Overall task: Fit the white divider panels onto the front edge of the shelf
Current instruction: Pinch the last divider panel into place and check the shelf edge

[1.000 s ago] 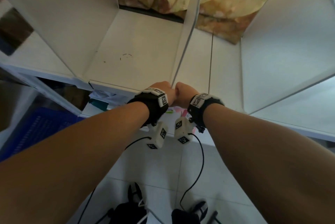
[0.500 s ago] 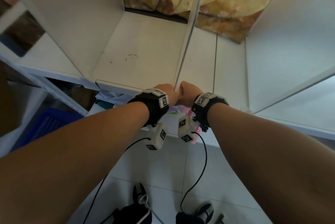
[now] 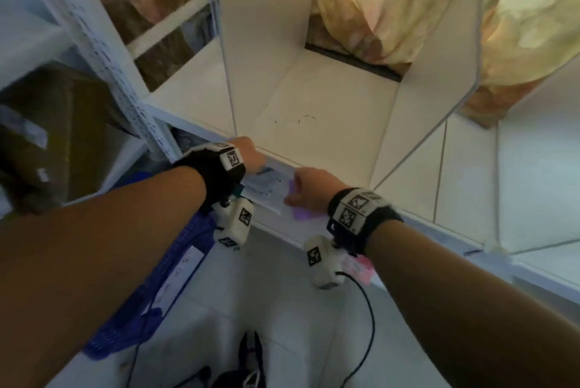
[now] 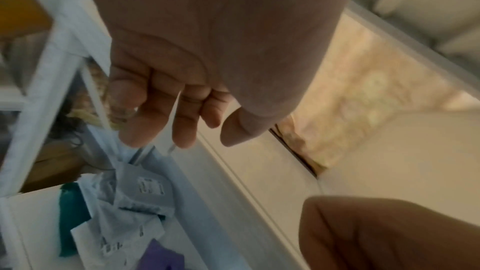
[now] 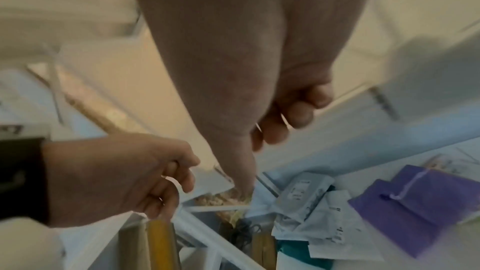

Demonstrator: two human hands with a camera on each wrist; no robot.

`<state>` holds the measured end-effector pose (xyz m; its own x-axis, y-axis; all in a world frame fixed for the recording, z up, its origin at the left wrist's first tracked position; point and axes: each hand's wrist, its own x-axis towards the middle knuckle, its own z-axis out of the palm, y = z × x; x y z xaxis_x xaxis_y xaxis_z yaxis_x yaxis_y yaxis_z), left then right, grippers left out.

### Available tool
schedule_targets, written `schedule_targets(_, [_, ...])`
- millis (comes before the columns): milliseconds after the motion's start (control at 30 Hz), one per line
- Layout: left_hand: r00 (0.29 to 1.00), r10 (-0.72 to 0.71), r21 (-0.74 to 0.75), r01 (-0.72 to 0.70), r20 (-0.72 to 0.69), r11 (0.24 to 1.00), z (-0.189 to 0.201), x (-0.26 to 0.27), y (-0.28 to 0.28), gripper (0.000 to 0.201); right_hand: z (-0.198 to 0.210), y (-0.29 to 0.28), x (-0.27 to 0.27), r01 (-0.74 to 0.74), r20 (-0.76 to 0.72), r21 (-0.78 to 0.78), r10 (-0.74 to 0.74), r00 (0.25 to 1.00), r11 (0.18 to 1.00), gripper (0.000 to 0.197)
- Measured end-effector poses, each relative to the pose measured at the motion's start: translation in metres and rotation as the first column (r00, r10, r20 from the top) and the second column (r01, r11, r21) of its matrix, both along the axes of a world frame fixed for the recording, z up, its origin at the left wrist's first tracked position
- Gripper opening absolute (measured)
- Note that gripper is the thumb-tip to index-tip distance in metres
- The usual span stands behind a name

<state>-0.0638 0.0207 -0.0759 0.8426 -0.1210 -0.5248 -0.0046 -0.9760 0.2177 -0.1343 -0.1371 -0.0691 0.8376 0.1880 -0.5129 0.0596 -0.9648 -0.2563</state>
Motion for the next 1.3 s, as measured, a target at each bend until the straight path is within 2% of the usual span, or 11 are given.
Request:
schedule_targets(67, [0.984,0.176,-0.063,-0.174,0.037,0.983,0.000,0.008,0.027,0.037,-0.012,0.028,0.028,0.084,0.059,0.061,-0.088,0.994,0.995,0.035])
schedule_targets(133, [0.964,0.262,-0.146,-0.254,0.040,0.956,-0.004,0.018,0.045,0.049,-0.024,0.047,0.054,0.147,0.086,0.089,-0.155,0.984,0.985,0.046])
schedule_targets(267, [0.962,0.262,-0.194,-0.245,0.070,0.950,-0.012,0.034,0.062,0.054,-0.040,0.071,0.091,0.204,0.109,0.071,-0.211,0.971,0.976,0.069])
schedule_targets(400, [0.972,0.214,-0.192,-0.192,0.097,0.962,-0.032,0.051,0.059,0.046,-0.046,0.080,0.110,0.193,0.136,0.037,-0.196,0.971,0.981,0.074])
schedule_targets(500, [0.977,0.172,-0.180,-0.149,0.122,0.972,-0.038,0.062,0.054,0.040,-0.046,0.086,0.119,0.201,0.134,0.022,-0.202,0.970,0.979,0.071])
schedule_targets(633, [0.969,0.143,-0.127,-0.119,0.201,0.985,-0.037,0.070,0.050,0.042,-0.041,0.094,0.125,0.213,0.077,0.037,-0.215,0.974,0.976,0.036])
schedule_targets(767, [0.971,0.155,-0.126,-0.133,0.184,0.983,-0.040,0.075,0.044,0.039,-0.037,0.093,0.127,0.197,0.068,0.097,-0.204,0.977,0.976,0.021])
schedule_targets(967, [0.979,0.135,-0.119,-0.117,0.154,0.986,-0.039,0.080,0.045,0.033,-0.029,0.090,0.122,0.239,0.035,0.171,-0.249,0.968,0.956,0.051])
schedule_targets(1100, [0.986,0.137,-0.159,-0.121,0.092,0.980,-0.036,0.077,0.045,0.024,-0.019,0.092,0.119,0.232,0.019,0.119,-0.236,0.972,0.965,0.055])
schedule_targets(1200, [0.988,0.128,-0.178,-0.112,0.085,0.978,-0.033,0.073,0.049,0.018,-0.015,0.093,0.122,0.250,-0.057,0.091,-0.246,0.968,0.964,0.062])
schedule_targets(1300, [0.991,0.093,-0.111,-0.082,0.095,0.990,-0.030,0.064,0.053,0.022,-0.005,0.085,0.124,0.317,-0.105,0.106,-0.306,0.946,0.943,0.054])
